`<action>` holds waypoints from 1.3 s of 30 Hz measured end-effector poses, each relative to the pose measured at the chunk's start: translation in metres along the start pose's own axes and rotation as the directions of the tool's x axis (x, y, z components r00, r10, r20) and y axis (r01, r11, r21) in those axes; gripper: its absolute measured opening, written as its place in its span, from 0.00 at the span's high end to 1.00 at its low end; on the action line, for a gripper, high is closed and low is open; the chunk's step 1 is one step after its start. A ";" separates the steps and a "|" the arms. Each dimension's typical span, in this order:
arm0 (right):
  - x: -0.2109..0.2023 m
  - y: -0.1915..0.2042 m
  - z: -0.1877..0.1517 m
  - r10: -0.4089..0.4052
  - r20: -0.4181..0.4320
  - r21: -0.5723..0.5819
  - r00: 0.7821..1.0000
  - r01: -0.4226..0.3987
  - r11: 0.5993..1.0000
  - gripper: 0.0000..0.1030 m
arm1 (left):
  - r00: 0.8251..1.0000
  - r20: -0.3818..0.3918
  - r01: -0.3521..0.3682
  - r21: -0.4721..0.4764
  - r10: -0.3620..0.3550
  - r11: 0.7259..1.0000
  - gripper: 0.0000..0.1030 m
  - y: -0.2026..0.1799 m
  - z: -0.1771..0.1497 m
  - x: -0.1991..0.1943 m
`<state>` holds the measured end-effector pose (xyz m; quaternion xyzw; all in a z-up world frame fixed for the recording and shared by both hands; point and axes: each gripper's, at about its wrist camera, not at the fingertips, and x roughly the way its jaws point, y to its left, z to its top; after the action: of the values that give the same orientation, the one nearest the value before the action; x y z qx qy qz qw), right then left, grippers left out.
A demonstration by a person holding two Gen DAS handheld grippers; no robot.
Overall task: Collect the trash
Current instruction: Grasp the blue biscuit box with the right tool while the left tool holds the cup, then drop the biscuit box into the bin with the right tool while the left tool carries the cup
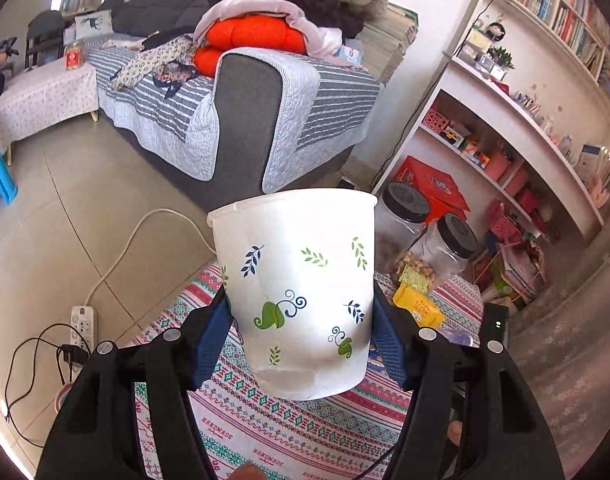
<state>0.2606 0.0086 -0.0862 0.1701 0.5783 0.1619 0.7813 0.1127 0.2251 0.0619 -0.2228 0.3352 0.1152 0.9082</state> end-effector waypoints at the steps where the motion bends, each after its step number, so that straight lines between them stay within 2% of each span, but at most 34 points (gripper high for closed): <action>1: 0.008 0.000 0.005 -0.020 -0.001 -0.005 1.000 0.020 1.000 0.08 | 1.000 0.002 0.000 0.006 0.000 1.000 0.38 -0.001 0.002 0.001; 7: 0.047 -0.001 0.025 -0.132 -0.014 -0.047 0.991 0.131 0.990 0.08 | 1.000 -0.019 -0.013 -0.001 0.013 1.000 0.37 0.017 -0.003 0.000; 13: 0.071 -0.006 0.031 -0.187 -0.020 -0.059 0.982 0.186 0.981 0.10 | 0.998 -0.041 -0.038 0.003 0.038 0.999 0.37 0.025 -0.003 0.005; 14: 0.072 -0.006 0.031 -0.199 -0.012 -0.065 0.980 0.198 0.978 0.13 | 0.998 -0.041 -0.042 0.000 0.042 0.999 0.37 0.026 -0.003 0.005; 15: 0.071 -0.004 0.031 -0.211 0.006 -0.080 0.977 0.211 0.974 0.21 | 0.998 -0.040 -0.044 -0.003 0.044 0.999 0.37 0.027 -0.003 0.005; 16: 0.071 -0.003 0.030 -0.224 0.015 -0.093 0.974 0.225 0.970 0.24 | 0.998 -0.041 -0.045 -0.006 0.045 0.999 0.37 0.028 -0.003 0.005; 17: 0.069 -0.002 0.029 -0.235 0.020 -0.102 0.972 0.236 0.967 0.34 | 0.998 -0.043 -0.046 -0.009 0.045 0.999 0.37 0.029 -0.003 0.005; 18: 0.067 -0.002 0.028 -0.243 0.028 -0.109 0.970 0.244 0.964 0.48 | 0.998 -0.045 -0.046 -0.012 0.046 0.999 0.37 0.030 -0.003 0.005; 22: 0.057 -0.007 0.024 -0.251 0.058 -0.125 0.966 0.256 0.959 0.50 | 0.998 -0.058 -0.040 -0.023 0.039 0.999 0.37 0.030 -0.005 0.006; 31: 0.012 -0.002 0.009 -0.154 0.131 -0.147 0.979 0.173 0.974 0.50 | 0.997 -0.079 -0.031 -0.046 0.027 0.998 0.37 0.027 -0.006 0.009; 39: -0.054 0.007 -0.007 -0.093 0.236 -0.208 0.967 0.143 0.968 0.50 | 0.997 -0.081 -0.005 -0.036 0.002 0.999 0.37 0.012 -0.010 0.006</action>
<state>0.2386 -0.0089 -0.0388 0.0635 0.4738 0.1585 0.8639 0.1073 0.2313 0.0468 -0.2432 0.3701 0.1139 0.8893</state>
